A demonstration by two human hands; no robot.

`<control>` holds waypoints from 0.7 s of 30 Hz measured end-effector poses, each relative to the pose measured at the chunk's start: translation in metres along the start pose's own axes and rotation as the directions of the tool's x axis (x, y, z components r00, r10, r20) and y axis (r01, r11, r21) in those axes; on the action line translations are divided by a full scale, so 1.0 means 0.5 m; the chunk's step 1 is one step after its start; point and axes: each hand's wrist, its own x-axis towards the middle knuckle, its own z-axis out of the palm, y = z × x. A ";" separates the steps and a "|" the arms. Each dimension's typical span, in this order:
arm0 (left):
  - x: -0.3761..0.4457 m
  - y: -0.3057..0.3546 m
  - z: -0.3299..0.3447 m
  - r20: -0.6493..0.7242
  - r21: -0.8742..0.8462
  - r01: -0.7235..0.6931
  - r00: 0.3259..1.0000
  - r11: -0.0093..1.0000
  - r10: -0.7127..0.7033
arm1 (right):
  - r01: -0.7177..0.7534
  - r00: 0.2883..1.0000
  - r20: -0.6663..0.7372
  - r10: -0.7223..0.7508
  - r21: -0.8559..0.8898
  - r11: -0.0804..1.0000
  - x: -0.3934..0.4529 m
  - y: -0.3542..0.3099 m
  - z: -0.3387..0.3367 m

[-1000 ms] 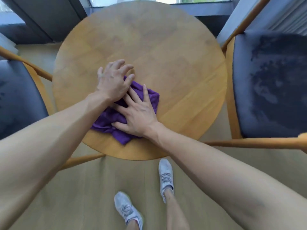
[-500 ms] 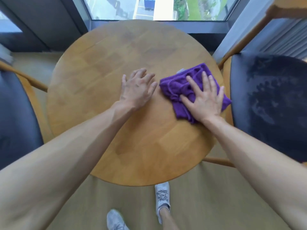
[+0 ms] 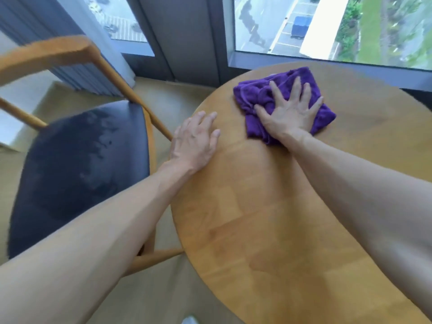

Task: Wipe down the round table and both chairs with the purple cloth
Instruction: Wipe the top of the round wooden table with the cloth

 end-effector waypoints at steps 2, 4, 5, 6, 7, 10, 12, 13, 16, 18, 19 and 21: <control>-0.014 -0.025 -0.015 -0.022 -0.056 0.047 0.999 0.997 -0.048 | 0.101 0.995 0.010 -0.101 0.000 0.995 -0.028 -0.080 0.011; -0.031 -0.041 -0.023 -0.029 -0.129 0.114 0.993 0.985 -0.119 | 0.193 0.981 0.014 -0.193 0.009 0.981 -0.069 -0.140 0.024; -0.041 -0.047 -0.025 -0.028 -0.181 0.162 0.985 0.970 -0.170 | 0.231 0.973 0.016 -0.231 0.015 0.973 -0.093 -0.165 0.030; -0.051 -0.052 -0.026 -0.021 -0.235 0.220 0.973 0.947 -0.231 | 0.258 0.966 0.019 -0.258 0.021 0.966 -0.117 -0.185 0.035; -0.061 -0.056 -0.025 -0.006 -0.283 0.284 0.955 0.916 -0.298 | 0.275 0.961 0.022 -0.276 0.030 0.961 -0.143 -0.203 0.040; -0.089 -0.061 -0.015 0.078 -0.404 0.477 0.868 0.780 -0.491 | 0.288 0.957 0.022 -0.290 0.059 0.956 -0.224 -0.236 0.052; -0.107 -0.056 -0.006 0.153 -0.510 0.570 0.797 0.644 -0.584 | 0.266 0.963 0.029 -0.270 0.090 0.960 -0.279 -0.240 0.057; -0.117 -0.053 -0.002 0.197 -0.576 0.592 0.770 0.564 -0.607 | 0.253 0.965 0.044 -0.259 0.105 0.962 -0.301 -0.238 0.057; -0.146 -0.057 0.002 0.245 -0.670 0.587 0.752 0.454 -0.612 | 0.226 0.965 0.094 -0.245 0.179 0.958 -0.345 -0.222 0.034; -0.154 -0.066 -0.002 0.179 -0.645 0.558 0.774 0.521 -0.607 | 0.157 0.978 0.080 -0.191 0.316 0.936 -0.356 -0.201 0.007; -0.156 -0.066 -0.006 0.143 -0.619 0.542 0.790 0.568 -0.597 | 0.081 0.989 0.078 -0.124 0.411 0.908 -0.358 -0.191 -0.006; -0.161 -0.057 -0.015 0.103 -0.598 0.507 0.817 0.621 -0.568 | -0.081 0.995 0.093 0.036 0.541 0.837 -0.356 -0.172 -0.024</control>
